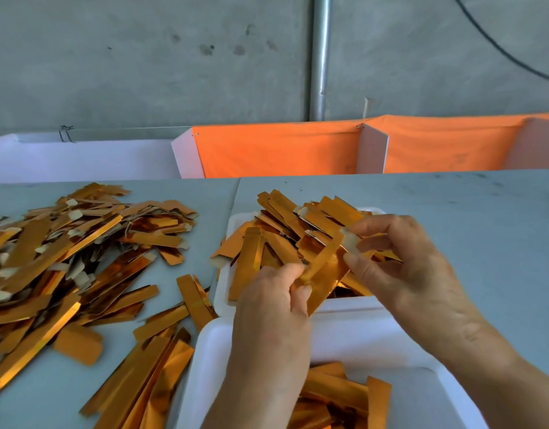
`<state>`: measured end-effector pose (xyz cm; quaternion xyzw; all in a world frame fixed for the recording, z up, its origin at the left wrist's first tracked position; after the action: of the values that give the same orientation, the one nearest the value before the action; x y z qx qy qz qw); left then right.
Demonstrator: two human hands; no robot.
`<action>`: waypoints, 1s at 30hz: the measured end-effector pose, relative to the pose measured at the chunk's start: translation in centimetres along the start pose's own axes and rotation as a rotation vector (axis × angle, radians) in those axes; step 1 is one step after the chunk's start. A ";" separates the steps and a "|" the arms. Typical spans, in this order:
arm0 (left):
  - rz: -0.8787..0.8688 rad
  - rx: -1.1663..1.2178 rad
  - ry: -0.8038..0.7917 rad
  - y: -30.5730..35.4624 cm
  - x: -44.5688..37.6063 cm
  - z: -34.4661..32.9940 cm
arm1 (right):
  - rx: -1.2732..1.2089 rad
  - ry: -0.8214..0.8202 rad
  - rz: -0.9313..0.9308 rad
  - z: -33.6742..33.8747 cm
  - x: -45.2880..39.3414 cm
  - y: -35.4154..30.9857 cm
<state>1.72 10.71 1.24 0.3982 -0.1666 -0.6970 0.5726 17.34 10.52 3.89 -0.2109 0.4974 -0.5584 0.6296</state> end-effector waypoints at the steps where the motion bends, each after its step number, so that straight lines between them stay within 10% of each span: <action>1: -0.016 -0.017 -0.015 0.2 0.0 -0.1 | 0.026 -0.020 -0.024 -0.1 0.0 0.1; 13: -0.134 -0.020 -0.107 1.4 0.4 -1.1 | -0.471 -0.254 -0.386 -0.7 -0.2 2.5; 30: -0.223 -0.153 -0.079 2.0 0.9 -1.7 | -0.567 -0.362 -0.528 -0.5 0.0 3.6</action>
<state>4.25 9.70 1.23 0.3416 -0.0902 -0.7822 0.5131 18.67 11.71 0.73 -0.5904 0.4417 -0.4953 0.4593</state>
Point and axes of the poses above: each hand's wrist, its own x-axis away from the middle knuckle, its own z-axis out of the back of the hand, y = z × x, the point moved 6 cm from there along -x, towards the middle knuckle, and after that the axes turned 2 degrees about -z, right-handed, at the moved point
